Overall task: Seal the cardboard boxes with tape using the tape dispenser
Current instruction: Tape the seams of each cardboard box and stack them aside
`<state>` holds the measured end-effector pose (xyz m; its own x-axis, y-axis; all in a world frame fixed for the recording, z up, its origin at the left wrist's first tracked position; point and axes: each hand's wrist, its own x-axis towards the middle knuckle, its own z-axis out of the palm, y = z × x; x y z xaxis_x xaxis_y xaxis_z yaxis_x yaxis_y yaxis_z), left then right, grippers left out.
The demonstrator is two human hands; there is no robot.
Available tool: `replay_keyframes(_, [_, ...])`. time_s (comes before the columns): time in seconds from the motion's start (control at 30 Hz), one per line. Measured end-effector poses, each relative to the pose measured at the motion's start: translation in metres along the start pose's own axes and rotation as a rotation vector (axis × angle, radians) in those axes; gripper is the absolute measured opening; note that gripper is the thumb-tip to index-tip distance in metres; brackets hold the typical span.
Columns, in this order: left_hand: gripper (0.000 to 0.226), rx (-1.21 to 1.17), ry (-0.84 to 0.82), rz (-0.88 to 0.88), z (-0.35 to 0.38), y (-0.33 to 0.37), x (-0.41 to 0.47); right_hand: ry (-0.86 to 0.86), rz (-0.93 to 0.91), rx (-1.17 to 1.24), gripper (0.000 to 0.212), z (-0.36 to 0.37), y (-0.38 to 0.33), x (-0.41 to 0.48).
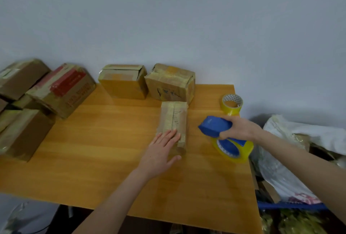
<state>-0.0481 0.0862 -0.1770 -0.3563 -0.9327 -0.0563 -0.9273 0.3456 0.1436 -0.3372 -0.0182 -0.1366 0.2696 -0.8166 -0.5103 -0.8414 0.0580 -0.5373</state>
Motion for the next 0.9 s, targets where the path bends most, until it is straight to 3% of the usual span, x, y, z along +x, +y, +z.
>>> replay_keyframes(0.07, [0.083, -0.018, -0.01, -0.002, 0.001, 0.002, 0.002, 0.129, 0.027, 0.42, 0.053, 0.01, 0.008, -0.001])
replay_keyframes(0.13, [0.084, -0.047, 0.004, 0.002, 0.001, 0.004, 0.005, 0.222, 0.123, 0.679, 0.046, 0.027, 0.015, 0.003])
replay_keyframes(0.27, [0.077, -0.091, -0.019, -0.03, -0.004, 0.006, 0.009, 0.175, 0.341, 1.047, 0.056, 0.064, 0.032, 0.019])
replay_keyframes(0.37, [0.07, -0.275, -0.021, -0.066, -0.013, 0.008, 0.011, 0.12, 0.438, 1.198, 0.045, 0.075, 0.031, 0.025])
replay_keyframes(0.47, [0.058, -0.682, 0.103, -0.233, -0.024, 0.008, 0.008, 0.154, 0.489, 1.079, 0.046, 0.078, 0.031, 0.031])
replay_keyframes(0.57, [0.05, -0.707, 0.297, -0.434, -0.025, 0.0, 0.001, 0.237, 0.457, 0.796, 0.052, 0.075, 0.032, 0.028])
replay_keyframes(0.67, [0.065, -0.678, 0.213, -0.59, -0.022, -0.003, 0.0, 0.314, 0.309, 0.344, 0.045, 0.067, 0.018, 0.015])
replay_keyframes(0.73, [0.073, -0.691, 0.151, -0.654, -0.02, -0.002, 0.004, 0.402, 0.194, 0.118, 0.051, 0.066, -0.005, 0.007])
replay_keyframes(0.9, [0.072, -0.742, 0.127, -0.738, -0.017, 0.007, 0.031, 0.26, 0.014, 0.201, 0.072, 0.106, -0.084, 0.005])
